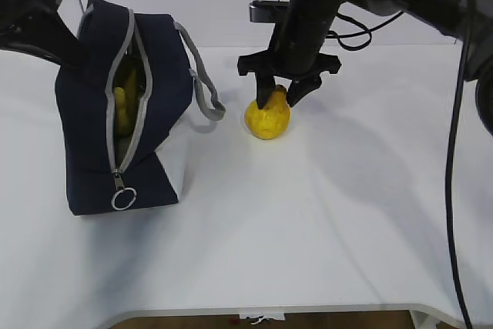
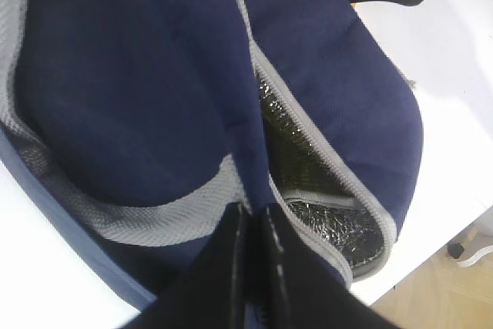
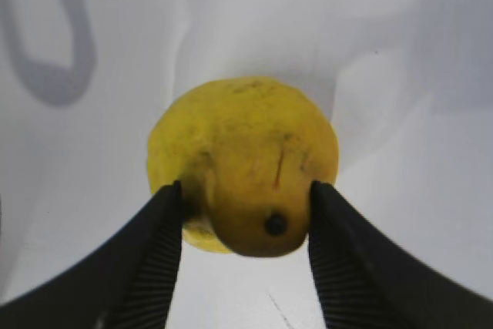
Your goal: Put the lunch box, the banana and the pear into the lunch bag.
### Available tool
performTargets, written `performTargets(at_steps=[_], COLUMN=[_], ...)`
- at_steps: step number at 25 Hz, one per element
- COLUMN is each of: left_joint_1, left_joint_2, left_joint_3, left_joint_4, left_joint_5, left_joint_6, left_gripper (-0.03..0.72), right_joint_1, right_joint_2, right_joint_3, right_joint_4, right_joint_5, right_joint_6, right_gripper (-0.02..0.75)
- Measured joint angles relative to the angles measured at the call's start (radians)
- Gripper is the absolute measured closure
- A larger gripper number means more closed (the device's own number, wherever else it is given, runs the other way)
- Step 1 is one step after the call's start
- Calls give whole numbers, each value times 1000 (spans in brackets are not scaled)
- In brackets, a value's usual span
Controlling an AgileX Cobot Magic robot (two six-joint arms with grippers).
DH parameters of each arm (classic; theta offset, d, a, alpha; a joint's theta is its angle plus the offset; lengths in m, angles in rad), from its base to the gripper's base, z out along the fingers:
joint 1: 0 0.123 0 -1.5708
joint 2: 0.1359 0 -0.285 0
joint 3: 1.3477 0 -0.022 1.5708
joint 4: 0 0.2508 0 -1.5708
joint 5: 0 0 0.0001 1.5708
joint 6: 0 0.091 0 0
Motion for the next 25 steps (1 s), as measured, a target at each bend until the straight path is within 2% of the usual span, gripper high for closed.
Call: performTargets(at_steps=[7,16,25], left_joint_1=[0,0,0], left_joint_2=[0,0,0], left_joint_3=[0,0,0], left_joint_4=[0,20,83], left_joint_5=[0,1,1], left_joint_6=[0,0,0], left_gripper=[691,691,691], right_joint_1=[0,0,0], right_joint_2=[2,-16,-209], right_joint_3=[-2,-2,-2], right_joint_4=[8,6,30], right_joint_5=[-4,-4,2], right_joint_6=[0,-22,-106], right_gripper=[466,476,478])
